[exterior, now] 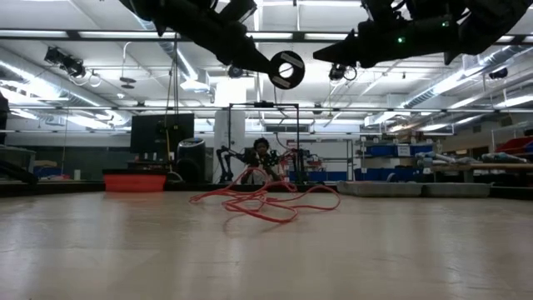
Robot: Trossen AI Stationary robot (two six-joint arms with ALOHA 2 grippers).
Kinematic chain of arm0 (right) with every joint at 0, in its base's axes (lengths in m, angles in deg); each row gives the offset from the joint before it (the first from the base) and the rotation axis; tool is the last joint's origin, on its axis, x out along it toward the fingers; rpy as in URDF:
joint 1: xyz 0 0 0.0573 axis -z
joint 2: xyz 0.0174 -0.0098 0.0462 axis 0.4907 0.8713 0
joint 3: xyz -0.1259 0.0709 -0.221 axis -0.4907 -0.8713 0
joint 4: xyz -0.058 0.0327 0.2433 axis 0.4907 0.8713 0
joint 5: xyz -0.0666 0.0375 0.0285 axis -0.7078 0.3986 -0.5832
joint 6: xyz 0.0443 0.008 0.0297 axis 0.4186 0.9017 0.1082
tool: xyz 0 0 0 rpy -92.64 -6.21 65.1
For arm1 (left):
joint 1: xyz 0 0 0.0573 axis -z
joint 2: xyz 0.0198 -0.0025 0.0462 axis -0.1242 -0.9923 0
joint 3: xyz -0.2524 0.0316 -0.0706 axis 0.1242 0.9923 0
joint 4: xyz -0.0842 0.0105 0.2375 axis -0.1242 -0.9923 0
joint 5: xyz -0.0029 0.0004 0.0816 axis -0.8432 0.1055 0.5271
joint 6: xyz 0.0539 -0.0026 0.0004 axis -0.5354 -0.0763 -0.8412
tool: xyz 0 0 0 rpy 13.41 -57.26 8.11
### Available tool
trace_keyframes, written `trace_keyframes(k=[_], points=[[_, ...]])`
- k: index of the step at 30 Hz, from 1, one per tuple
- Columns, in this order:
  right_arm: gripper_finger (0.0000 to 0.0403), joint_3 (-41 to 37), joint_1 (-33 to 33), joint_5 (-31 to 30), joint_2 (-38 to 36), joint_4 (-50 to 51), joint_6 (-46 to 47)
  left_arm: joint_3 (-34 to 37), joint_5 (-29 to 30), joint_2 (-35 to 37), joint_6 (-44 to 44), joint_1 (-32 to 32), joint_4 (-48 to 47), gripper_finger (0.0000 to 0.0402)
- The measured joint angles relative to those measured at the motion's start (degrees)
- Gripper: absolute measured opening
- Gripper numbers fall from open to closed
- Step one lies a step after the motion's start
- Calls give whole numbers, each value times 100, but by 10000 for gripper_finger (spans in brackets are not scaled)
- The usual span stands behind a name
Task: Coil cords
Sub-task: Coil the red wire onto the black spool
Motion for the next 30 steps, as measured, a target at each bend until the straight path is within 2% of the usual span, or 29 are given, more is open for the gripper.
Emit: trace_keyframes(k=[10,15,19,24,30], points=[[88,0,36,11,-243,811,30,0,-14,389,-28,-94,-143,0],[87,0,258,570,43,907,673,0,15,477,-266,-92,-16,0],[88,0,500,793,464,713,1303,0,28,477,-302,-92,131,0],[87,0,623,1602,1137,72,1913,0,26,477,-309,-90,313,0],[87,0,615,1934,1906,-940,2376,0,23,475,-304,-87,382,0]])
